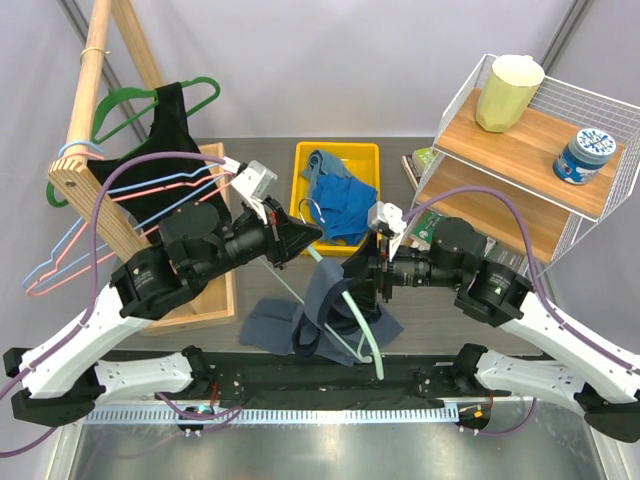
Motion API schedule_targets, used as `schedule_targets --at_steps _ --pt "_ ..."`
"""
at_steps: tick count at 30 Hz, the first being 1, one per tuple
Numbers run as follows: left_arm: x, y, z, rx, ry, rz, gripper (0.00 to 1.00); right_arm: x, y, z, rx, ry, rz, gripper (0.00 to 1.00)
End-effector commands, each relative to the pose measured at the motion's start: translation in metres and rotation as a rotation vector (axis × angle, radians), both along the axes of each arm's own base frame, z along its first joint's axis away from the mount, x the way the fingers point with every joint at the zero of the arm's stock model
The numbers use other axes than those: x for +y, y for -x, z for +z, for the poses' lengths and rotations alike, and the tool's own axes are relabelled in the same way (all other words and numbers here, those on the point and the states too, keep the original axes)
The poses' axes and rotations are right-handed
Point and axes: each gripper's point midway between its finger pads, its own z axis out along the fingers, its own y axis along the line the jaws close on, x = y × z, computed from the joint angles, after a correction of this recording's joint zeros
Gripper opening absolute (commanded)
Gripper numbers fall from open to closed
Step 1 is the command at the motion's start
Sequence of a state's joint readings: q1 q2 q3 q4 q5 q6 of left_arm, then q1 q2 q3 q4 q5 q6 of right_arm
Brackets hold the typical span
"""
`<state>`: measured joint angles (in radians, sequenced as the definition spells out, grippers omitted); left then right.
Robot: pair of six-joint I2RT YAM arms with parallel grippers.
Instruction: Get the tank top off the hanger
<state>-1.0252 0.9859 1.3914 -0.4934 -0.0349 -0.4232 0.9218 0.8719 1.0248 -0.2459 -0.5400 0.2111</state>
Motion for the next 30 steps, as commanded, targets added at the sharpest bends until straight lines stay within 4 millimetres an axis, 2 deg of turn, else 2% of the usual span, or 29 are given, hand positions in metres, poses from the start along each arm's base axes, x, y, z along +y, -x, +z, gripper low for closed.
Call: schedule_targets --at_steps 1,2,3,4,7,8,10,11,16,18,20,21,22,24,25,27,30 --pt "0.003 0.008 0.016 -0.017 0.055 -0.029 0.00 0.002 -0.004 0.030 -0.086 -0.076 -0.011 0.49" --pt "0.005 0.009 0.016 -0.017 0.053 -0.028 0.00 0.001 -0.006 0.030 -0.090 -0.072 -0.028 0.36" --pt "0.005 0.008 0.015 -0.022 0.046 -0.028 0.00 -0.001 -0.015 0.030 -0.100 -0.068 -0.079 0.28" --pt "0.005 0.009 0.014 -0.024 0.043 -0.028 0.00 -0.003 -0.018 0.031 -0.103 -0.066 -0.101 0.12" --pt "0.007 0.007 0.011 -0.034 0.021 -0.020 0.00 -0.010 -0.027 0.033 -0.122 -0.036 -0.164 0.06" --pt "0.010 0.002 0.007 -0.030 -0.001 0.009 0.00 -0.014 -0.027 0.044 -0.138 -0.045 -0.172 0.04" --pt "0.014 -0.006 0.002 -0.037 -0.032 0.052 0.00 -0.020 -0.027 0.049 -0.161 -0.030 -0.190 0.01" --pt "0.016 -0.009 0.000 -0.040 -0.046 0.072 0.00 -0.026 -0.024 0.063 -0.185 -0.052 -0.195 0.01" --pt "0.029 -0.048 0.000 -0.065 -0.088 0.292 0.00 -0.046 -0.008 0.092 -0.262 -0.079 -0.179 0.01" --pt "0.035 -0.060 0.002 -0.067 -0.094 0.375 0.00 -0.059 0.006 0.105 -0.294 -0.116 -0.157 0.01" --pt "0.041 -0.073 0.009 -0.088 -0.091 0.456 0.00 -0.069 0.022 0.106 -0.299 -0.136 -0.120 0.01" --pt "0.042 -0.075 0.013 -0.097 -0.087 0.470 0.00 -0.081 0.034 0.110 -0.315 -0.166 -0.107 0.01" --pt "0.040 -0.079 0.019 -0.108 -0.066 0.485 0.00 -0.087 0.041 0.110 -0.316 -0.179 -0.094 0.01" --pt "0.037 -0.080 0.026 -0.122 -0.049 0.480 0.00 -0.094 0.057 0.095 -0.280 -0.171 -0.048 0.01" --pt "0.034 -0.080 0.029 -0.127 -0.040 0.469 0.00 -0.106 0.067 0.095 -0.285 -0.194 -0.043 0.01" --pt "0.030 -0.082 0.032 -0.132 -0.035 0.467 0.00 -0.112 0.077 0.073 -0.220 -0.156 -0.024 0.01" --pt "0.026 -0.085 0.033 -0.132 -0.039 0.469 0.00 -0.130 0.084 0.051 -0.173 -0.143 -0.064 0.01"
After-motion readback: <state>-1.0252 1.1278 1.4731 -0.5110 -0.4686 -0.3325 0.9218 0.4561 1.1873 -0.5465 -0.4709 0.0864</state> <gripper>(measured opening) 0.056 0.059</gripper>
